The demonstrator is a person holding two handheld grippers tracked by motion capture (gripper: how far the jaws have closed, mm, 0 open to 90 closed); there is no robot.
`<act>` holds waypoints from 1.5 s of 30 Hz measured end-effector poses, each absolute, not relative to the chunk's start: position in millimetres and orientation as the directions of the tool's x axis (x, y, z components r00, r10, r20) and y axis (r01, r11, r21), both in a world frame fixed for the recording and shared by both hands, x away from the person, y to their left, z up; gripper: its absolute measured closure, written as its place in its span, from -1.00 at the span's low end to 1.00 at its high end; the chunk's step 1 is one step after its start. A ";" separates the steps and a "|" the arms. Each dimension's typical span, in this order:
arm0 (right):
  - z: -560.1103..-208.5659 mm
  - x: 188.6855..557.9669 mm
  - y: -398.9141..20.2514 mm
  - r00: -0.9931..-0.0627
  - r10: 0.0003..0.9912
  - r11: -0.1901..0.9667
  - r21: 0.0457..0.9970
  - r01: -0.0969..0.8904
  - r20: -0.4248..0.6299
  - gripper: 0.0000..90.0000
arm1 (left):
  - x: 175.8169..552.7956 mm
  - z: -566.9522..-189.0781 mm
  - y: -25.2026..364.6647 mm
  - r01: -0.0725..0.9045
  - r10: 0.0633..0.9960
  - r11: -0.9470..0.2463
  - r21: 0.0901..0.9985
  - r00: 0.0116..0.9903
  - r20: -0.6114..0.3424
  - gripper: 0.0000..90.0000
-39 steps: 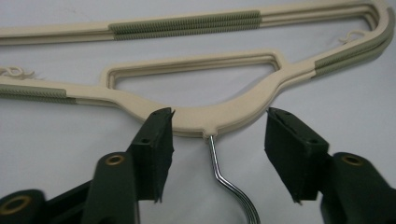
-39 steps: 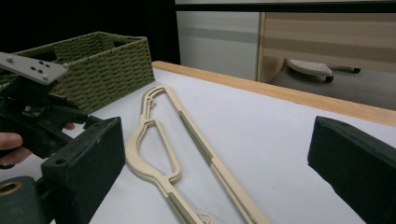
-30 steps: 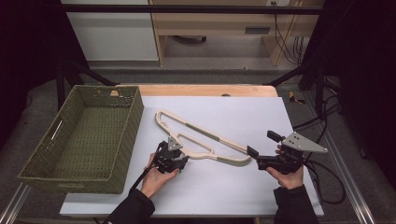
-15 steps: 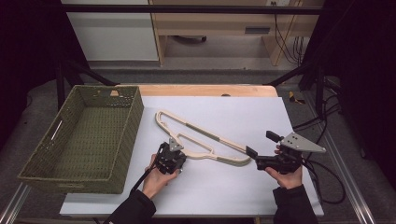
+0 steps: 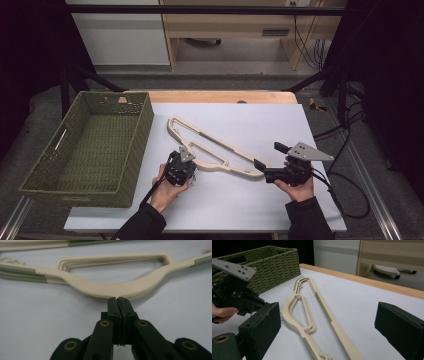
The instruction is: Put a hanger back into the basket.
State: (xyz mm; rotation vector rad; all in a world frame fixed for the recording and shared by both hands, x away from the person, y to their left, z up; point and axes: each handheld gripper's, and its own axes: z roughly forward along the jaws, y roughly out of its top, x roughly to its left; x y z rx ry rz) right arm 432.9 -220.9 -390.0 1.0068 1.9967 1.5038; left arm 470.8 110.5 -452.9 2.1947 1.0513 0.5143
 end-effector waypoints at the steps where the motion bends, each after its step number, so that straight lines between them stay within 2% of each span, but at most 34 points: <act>1: -391.6 434.1 -217.0 -0.643 0.763 0.151 0.946 0.288 0.074 -0.83 | 469.7 -450.8 110.2 0.537 0.791 -0.484 0.691 0.607 0.082 0.97; 5: -399.0 441.2 -192.5 -0.682 0.729 0.210 0.930 0.302 0.057 -0.80 | 465.2 -442.4 108.7 0.519 0.779 -0.506 0.688 0.617 0.108 0.97; 14: -402.1 454.1 -152.3 -0.723 0.688 0.247 0.917 0.314 0.063 -0.77 | 456.4 -426.0 105.6 0.501 0.760 -0.542 0.675 0.634 0.140 0.97; 20: -405.8 460.8 -133.6 -0.737 0.675 0.286 0.909 0.304 0.034 -0.61 | 454.0 -420.5 104.0 0.493 0.749 -0.557 0.668 0.646 0.149 0.97; 27: -420.3 466.5 -106.1 -0.784 0.621 0.409 0.864 0.292 -0.029 -0.47 | 452.3 -416.3 102.7 0.487 0.741 -0.572 0.660 0.652 0.161 0.97; 36: -440.1 470.9 -82.0 -0.818 0.571 0.516 0.808 0.286 -0.075 -0.18 | 451.4 -414.4 101.8 0.484 0.736 -0.578 0.657 0.656 0.165 0.97; 40: -447.6 474.4 -78.8 -0.818 0.570 0.529 0.796 0.293 -0.078 -0.09 | 451.4 -414.6 101.3 0.486 0.736 -0.580 0.654 0.658 0.163 0.97; 45: -456.1 476.9 -75.6 -0.822 0.560 0.557 0.782 0.280 -0.104 0.19 | 450.8 -414.8 100.2 0.487 0.734 -0.581 0.652 0.660 0.161 0.97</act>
